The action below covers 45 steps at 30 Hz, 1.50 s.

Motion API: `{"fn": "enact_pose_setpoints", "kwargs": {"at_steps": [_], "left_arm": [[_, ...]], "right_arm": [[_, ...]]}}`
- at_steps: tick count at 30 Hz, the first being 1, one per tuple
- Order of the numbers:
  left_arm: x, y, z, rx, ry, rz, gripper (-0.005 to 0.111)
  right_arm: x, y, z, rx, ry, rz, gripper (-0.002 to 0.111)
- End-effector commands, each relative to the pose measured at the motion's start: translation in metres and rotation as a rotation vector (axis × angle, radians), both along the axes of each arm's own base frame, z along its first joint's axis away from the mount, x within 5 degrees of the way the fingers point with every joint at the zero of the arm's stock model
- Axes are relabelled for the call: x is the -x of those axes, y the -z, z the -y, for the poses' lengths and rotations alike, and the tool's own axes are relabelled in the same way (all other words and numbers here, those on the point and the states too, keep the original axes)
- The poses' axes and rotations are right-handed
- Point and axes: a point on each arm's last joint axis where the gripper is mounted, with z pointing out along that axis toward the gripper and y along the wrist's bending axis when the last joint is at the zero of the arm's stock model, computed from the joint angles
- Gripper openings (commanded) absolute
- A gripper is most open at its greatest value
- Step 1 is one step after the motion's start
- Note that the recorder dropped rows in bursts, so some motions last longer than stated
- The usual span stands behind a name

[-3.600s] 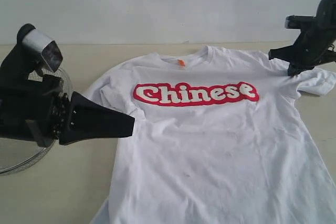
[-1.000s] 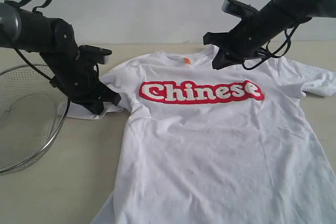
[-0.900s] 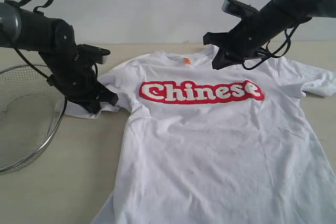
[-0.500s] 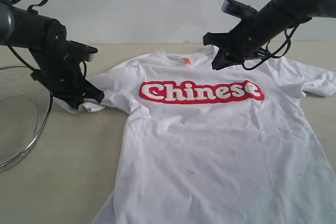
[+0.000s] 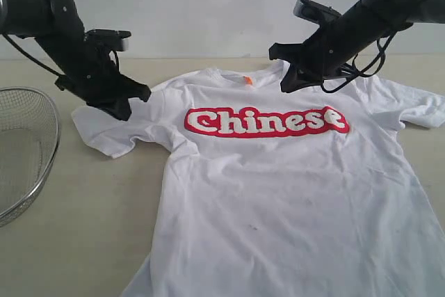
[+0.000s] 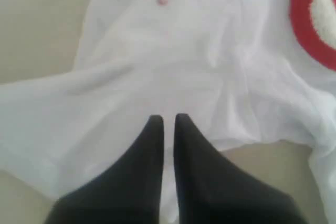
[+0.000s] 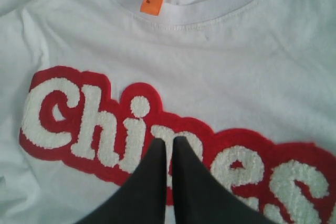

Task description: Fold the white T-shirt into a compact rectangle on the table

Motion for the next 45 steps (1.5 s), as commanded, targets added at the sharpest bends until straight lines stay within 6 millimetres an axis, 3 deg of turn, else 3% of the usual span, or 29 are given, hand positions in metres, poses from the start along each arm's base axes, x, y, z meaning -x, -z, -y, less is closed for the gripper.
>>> {"fn": "enact_pose_setpoints", "kwargs": {"at_steps": [1, 10, 17, 23, 28, 34, 39, 45], "left_arm": [[0.003, -0.015, 0.0, -0.018, 0.028, 0.002, 0.005], [0.013, -0.076, -0.009, -0.017, -0.029, 0.132, 0.005], [0.039, -0.087, -0.022, 0.036, -0.088, 0.078, 0.005], [0.092, -0.063, 0.001, 0.089, 0.072, -0.054, 0.005], [0.132, -0.025, 0.02, 0.049, 0.146, -0.219, 0.005], [0.176, 0.0, 0.053, 0.017, 0.266, -0.338, 0.005], [0.196, 0.008, 0.072, 0.026, 0.305, -0.359, 0.005], [0.215, 0.022, 0.077, 0.022, 0.298, -0.39, 0.005]], "right_arm": [[0.002, -0.005, 0.0, 0.004, -0.012, 0.01, 0.0], [0.002, -0.004, 0.0, 0.002, -0.016, 0.003, 0.0], [0.004, -0.004, -0.001, -0.001, -0.036, -0.014, 0.0], [0.005, -0.018, -0.003, -0.026, -0.021, 0.016, 0.0], [0.013, -0.05, -0.004, -0.051, -0.024, 0.072, 0.0], [0.034, -0.08, -0.007, -0.09, -0.022, 0.095, 0.0], [0.063, -0.075, -0.017, -0.098, -0.04, 0.08, 0.0], [0.092, -0.042, -0.041, -0.049, -0.068, 0.036, 0.0]]}}
